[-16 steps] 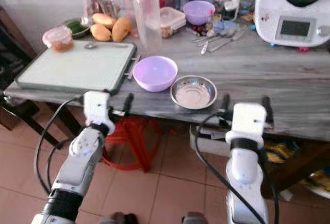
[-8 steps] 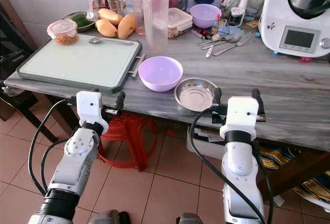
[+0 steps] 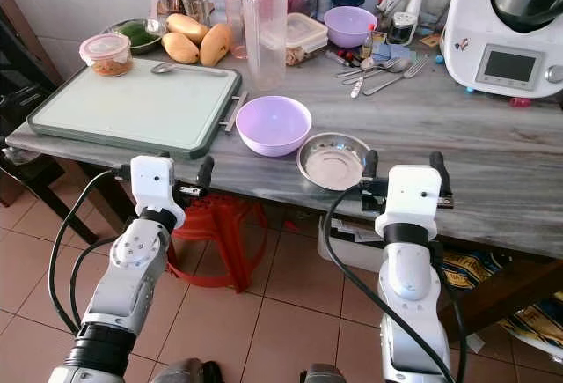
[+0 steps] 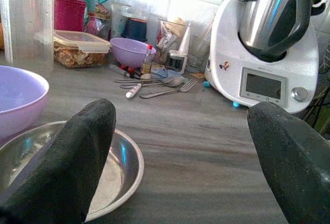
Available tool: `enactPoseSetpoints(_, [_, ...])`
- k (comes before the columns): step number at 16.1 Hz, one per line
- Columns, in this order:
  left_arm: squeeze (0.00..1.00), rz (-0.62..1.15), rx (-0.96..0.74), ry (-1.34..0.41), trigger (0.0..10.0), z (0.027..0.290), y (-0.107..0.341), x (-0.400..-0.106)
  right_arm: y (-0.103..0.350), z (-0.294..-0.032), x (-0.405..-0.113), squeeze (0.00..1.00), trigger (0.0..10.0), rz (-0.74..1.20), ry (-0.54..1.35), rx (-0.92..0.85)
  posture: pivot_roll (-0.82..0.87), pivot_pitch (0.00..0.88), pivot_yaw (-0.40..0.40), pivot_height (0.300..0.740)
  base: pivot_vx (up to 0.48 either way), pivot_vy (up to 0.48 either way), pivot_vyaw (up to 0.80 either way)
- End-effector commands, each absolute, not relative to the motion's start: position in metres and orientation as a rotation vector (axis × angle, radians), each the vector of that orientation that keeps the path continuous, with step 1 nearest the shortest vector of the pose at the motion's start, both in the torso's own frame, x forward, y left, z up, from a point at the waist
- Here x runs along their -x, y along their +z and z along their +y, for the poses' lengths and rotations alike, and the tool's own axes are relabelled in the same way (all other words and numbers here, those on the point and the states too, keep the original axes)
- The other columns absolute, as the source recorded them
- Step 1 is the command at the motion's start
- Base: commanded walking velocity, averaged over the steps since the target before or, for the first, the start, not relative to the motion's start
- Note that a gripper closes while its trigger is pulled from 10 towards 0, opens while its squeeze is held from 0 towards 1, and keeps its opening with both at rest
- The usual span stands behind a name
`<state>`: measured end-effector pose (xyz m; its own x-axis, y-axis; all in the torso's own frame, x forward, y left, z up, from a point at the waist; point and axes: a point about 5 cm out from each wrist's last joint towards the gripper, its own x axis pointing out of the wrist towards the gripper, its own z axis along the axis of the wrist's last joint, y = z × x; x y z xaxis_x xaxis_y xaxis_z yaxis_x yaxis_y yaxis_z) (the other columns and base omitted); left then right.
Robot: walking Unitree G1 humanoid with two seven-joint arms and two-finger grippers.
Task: Setting the table
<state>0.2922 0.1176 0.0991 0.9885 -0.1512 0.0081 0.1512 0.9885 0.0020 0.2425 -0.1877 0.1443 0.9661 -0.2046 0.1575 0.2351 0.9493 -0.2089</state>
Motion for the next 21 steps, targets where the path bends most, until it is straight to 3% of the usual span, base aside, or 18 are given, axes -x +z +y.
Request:
enactPoseSetpoints(1, [0.00, -0.016, -0.008, -0.152, 10.0, 0.118, 0.101, -0.293, 0.144, -0.186, -0.243, 0.00, 10.0, -0.127, -0.213, 0.224, -0.12, 0.000, 0.009, 0.740, 0.000, 0.000, 0.00])
enactPoseSetpoints(2, [0.00, -0.023, -0.008, -0.144, 10.0, 0.118, 0.102, -0.292, 0.146, -0.186, -0.245, 0.00, 10.0, -0.135, -0.195, 0.223, -0.12, 0.000, 0.009, 0.740, 0.000, 0.000, 0.00])
enactPoseSetpoints(3, [0.00, -0.019, -0.028, -0.116, 10.0, 0.129, 0.104, -0.285, 0.138, -0.195, -0.240, 0.00, 10.0, -0.086, -0.202, 0.265, -0.11, 0.000, 0.061, 0.740, 0.000, 0.000, 0.00])
enactPoseSetpoints(5, [0.00, -0.015, -0.029, -0.109, 10.0, 0.134, 0.106, -0.281, 0.134, -0.201, -0.240, 0.00, 10.0, -0.046, -0.224, 0.224, -0.11, 0.000, 0.060, 0.740, 0.000, 0.000, 0.00])
enactPoseSetpoints(13, [0.00, 0.027, -0.014, -0.103, 10.0, 0.137, 0.106, -0.280, 0.127, -0.185, -0.239, 0.00, 10.0, -0.002, -0.173, 0.096, -0.11, 0.000, 0.073, 0.740, -0.041, 0.000, 0.00])
enactPoseSetpoints(21, [0.00, 0.035, -0.013, -0.114, 10.0, 0.133, 0.107, -0.280, 0.125, -0.186, -0.241, 0.00, 10.0, 0.009, -0.163, 0.075, -0.11, 0.000, 0.065, 0.740, -0.339, 0.000, -0.80])
